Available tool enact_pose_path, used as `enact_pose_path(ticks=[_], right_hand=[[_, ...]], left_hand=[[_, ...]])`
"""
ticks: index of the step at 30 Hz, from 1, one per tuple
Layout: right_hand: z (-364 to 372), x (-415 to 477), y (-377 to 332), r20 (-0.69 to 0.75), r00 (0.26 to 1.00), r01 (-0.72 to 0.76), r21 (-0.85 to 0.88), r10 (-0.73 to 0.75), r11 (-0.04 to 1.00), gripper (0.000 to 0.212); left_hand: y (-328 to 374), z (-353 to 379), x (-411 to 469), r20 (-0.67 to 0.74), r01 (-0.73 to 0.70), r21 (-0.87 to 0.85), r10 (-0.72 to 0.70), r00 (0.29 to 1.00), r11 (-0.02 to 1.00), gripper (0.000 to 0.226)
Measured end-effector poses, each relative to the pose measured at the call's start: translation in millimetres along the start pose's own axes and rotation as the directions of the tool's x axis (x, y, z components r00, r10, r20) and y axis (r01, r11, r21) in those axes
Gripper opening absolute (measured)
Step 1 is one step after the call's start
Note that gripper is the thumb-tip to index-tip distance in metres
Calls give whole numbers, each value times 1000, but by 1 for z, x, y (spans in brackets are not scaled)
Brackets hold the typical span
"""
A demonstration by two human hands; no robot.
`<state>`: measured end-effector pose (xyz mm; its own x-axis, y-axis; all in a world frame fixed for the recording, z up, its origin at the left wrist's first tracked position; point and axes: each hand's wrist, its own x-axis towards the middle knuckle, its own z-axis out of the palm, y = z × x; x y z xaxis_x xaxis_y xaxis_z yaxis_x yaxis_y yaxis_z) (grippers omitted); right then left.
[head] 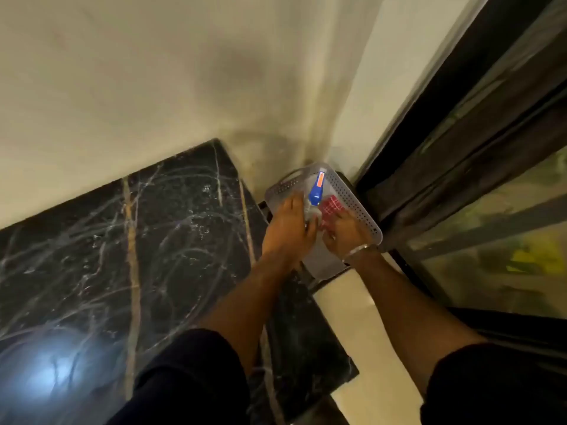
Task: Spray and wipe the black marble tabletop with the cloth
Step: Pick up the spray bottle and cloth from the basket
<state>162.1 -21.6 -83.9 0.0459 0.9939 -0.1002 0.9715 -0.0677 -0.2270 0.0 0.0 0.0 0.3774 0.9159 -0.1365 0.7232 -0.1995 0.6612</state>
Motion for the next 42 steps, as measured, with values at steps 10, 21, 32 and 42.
enact_pose_path(ticks=[10, 21, 32, 42], right_hand=[[110, 88, 85, 263, 963, -81, 56, 64, 995, 61], [151, 104, 100, 153, 988, -8, -86, 21, 996, 50], [41, 101, 59, -212, 944, -131, 463, 253, 877, 42], [-142, 64, -113, -212, 872, -54, 854, 442, 518, 13]], left_hand=[[-36, 100, 89, -115, 230, -447, -311, 944, 864, 54], [-45, 103, 104, -56, 132, -620, -211, 976, 773, 49], [12, 16, 94, -277, -85, -686, -150, 949, 723, 21], [24, -184, -33, -484, -365, -506, 94, 870, 781, 26]])
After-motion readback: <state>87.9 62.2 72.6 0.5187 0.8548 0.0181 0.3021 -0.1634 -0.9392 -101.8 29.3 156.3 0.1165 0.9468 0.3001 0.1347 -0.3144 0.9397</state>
